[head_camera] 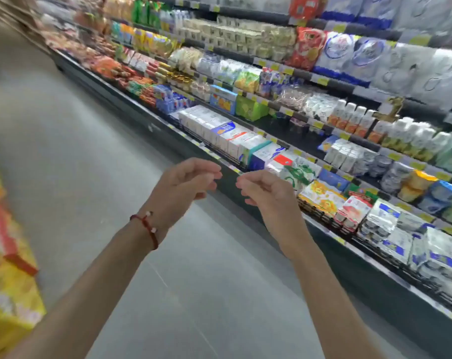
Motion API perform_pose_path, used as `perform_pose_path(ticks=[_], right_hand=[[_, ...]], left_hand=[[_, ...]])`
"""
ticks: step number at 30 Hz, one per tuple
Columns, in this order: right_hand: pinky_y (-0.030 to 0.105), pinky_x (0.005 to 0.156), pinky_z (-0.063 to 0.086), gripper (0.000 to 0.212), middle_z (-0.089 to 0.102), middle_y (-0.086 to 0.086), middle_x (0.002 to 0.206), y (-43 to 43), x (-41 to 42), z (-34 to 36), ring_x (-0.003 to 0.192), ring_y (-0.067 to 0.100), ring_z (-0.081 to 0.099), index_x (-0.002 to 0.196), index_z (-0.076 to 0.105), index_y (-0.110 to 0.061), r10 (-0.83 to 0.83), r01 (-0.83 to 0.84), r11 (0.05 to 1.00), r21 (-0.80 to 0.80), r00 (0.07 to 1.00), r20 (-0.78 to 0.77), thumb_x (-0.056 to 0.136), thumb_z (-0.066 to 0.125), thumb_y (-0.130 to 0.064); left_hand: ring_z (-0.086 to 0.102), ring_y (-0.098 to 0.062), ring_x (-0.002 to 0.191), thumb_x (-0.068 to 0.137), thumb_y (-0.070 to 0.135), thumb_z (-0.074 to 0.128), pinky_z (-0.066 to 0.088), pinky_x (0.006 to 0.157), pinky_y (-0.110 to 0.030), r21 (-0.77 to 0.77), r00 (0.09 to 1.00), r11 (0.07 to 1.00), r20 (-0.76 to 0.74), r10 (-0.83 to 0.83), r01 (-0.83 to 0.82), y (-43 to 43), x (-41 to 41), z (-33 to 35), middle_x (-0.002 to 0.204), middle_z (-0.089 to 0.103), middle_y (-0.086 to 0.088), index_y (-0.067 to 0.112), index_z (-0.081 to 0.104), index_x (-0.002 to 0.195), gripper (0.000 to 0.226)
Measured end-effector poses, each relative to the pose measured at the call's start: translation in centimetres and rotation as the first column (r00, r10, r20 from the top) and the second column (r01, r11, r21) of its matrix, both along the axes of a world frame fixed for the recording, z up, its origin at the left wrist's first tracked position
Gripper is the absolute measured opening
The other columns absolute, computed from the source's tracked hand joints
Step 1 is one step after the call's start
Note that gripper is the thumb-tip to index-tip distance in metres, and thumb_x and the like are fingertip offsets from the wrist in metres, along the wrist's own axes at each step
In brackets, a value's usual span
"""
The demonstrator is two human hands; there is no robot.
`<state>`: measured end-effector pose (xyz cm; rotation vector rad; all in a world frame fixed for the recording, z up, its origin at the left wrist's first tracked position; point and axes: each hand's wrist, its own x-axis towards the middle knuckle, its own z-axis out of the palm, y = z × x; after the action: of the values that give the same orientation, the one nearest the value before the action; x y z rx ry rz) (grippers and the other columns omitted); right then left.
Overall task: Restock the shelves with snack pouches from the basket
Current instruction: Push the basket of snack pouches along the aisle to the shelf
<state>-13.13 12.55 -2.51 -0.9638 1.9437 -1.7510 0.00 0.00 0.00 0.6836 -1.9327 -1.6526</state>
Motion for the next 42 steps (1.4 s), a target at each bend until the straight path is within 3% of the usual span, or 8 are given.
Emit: perform_pose_path(ticks=[4,9,18,22,27,34,38,42], right_hand=[[0.037,0.087,0.055,0.008,0.074,-0.005,0.088,-5.3,1.4,-2.9,0.080,0.007,0.066,0.098,0.076,-0.014,0.211,-0.214,0.973,0.090,0.977,0.036,0.093,0.071,-0.018],[0.048,0.094,0.056,0.005,0.076,-0.008,0.092,-10.6,3.1,-6.5,0.091,0.017,0.070,0.087,0.075,-0.031,0.517,-0.523,0.835,0.171,0.852,0.077,0.089,0.070,-0.031],[0.048,0.094,0.055,0.008,0.076,0.002,0.093,-13.9,9.4,-12.1,0.094,0.025,0.068,0.096,0.075,-0.016,0.877,-0.873,0.373,0.314,0.442,0.187,0.096,0.068,-0.020],[0.046,0.093,0.055,0.007,0.075,-0.001,0.091,-13.9,14.7,-14.5,0.090,0.021,0.069,0.095,0.075,-0.017,0.935,-0.923,0.187,0.338,0.272,0.227,0.095,0.069,-0.020],[0.037,0.090,0.056,0.007,0.075,-0.006,0.095,-14.0,22.0,-16.4,0.092,0.013,0.069,0.094,0.076,-0.021,0.958,-0.932,0.027,0.363,0.127,0.256,0.095,0.069,-0.023],[0.034,0.087,0.056,0.009,0.073,-0.007,0.089,-15.3,32.3,-18.5,0.087,0.011,0.068,0.094,0.075,-0.020,0.976,-0.909,-0.062,0.413,0.031,0.215,0.095,0.068,-0.025],[0.033,0.085,0.055,0.007,0.071,-0.008,0.085,-17.1,36.6,-19.5,0.083,0.009,0.066,0.093,0.075,-0.019,0.976,-0.902,-0.095,0.422,0.000,0.219,0.095,0.068,-0.021],[0.030,0.083,0.055,0.007,0.071,-0.010,0.088,-20.5,41.1,-21.4,0.082,0.006,0.065,0.093,0.075,-0.020,0.976,-0.888,-0.142,0.436,-0.052,0.213,0.096,0.068,-0.022]], left_hand=[[0.068,-0.019,0.098,0.095,0.009,0.056,0.051,0.089,-0.033,0.042,0.978,0.977,0.036,0.207,-0.208,-2.4,3.7,-2.9,0.105,0.073,0.000,0.014,0.069,0.106,0.018],[0.069,-0.014,0.097,0.096,0.012,0.056,0.051,0.091,-0.034,0.119,0.854,0.846,0.105,0.510,-0.519,-2.7,7.5,-7.1,0.103,0.074,0.004,0.020,0.069,0.103,0.017],[0.067,-0.011,0.088,0.096,0.007,0.053,0.048,0.080,-0.026,0.255,0.419,0.353,0.281,0.863,-0.900,4.4,13.4,-13.8,0.102,0.072,0.003,0.023,0.067,0.097,0.020],[0.066,-0.006,0.079,0.096,0.004,0.052,0.046,0.074,-0.023,0.271,0.244,0.157,0.324,0.914,-0.950,8.6,17.5,-15.9,0.094,0.071,0.007,0.025,0.066,0.093,0.025],[0.067,-0.008,0.087,0.096,0.006,0.053,0.051,0.084,-0.030,0.299,0.074,-0.045,0.374,0.925,-0.953,11.9,23.5,-18.2,0.102,0.073,0.004,0.015,0.068,0.106,0.020],[0.067,-0.012,0.093,0.096,0.006,0.052,0.053,0.085,-0.029,0.324,-0.087,-0.219,0.378,0.922,-0.920,11.3,32.6,-20.5,0.105,0.073,0.001,0.011,0.067,0.108,0.020],[0.065,-0.008,0.087,0.097,0.004,0.052,0.054,0.073,-0.016,0.348,-0.152,-0.284,0.360,0.921,-0.894,9.7,36.3,-21.6,0.105,0.071,-0.002,0.007,0.067,0.109,0.020],[0.066,-0.011,0.088,0.096,0.004,0.052,0.051,0.070,-0.016,0.310,-0.205,-0.336,0.387,0.899,-0.890,7.9,40.2,-24.1,0.106,0.072,-0.002,0.012,0.068,0.104,0.019]])
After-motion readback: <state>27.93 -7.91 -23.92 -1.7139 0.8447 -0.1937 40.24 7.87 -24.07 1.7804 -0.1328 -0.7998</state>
